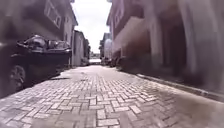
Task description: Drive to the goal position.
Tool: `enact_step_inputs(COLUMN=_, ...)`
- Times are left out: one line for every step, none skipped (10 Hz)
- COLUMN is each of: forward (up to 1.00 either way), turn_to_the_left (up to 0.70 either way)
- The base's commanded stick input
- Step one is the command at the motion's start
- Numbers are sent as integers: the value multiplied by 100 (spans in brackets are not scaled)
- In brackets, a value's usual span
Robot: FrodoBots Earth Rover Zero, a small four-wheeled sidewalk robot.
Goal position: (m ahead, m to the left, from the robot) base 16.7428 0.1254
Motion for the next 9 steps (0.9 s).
enact_step_inputs(forward=50, turn_to_the_left=0)
enact_step_inputs(forward=50, turn_to_the_left=0)
enact_step_inputs(forward=50, turn_to_the_left=0)
enact_step_inputs(forward=50, turn_to_the_left=0)
enact_step_inputs(forward=50, turn_to_the_left=0)
enact_step_inputs(forward=50, turn_to_the_left=0)
enact_step_inputs(forward=50, turn_to_the_left=0)
enact_step_inputs(forward=50, turn_to_the_left=0)
enact_step_inputs(forward=50, turn_to_the_left=0)
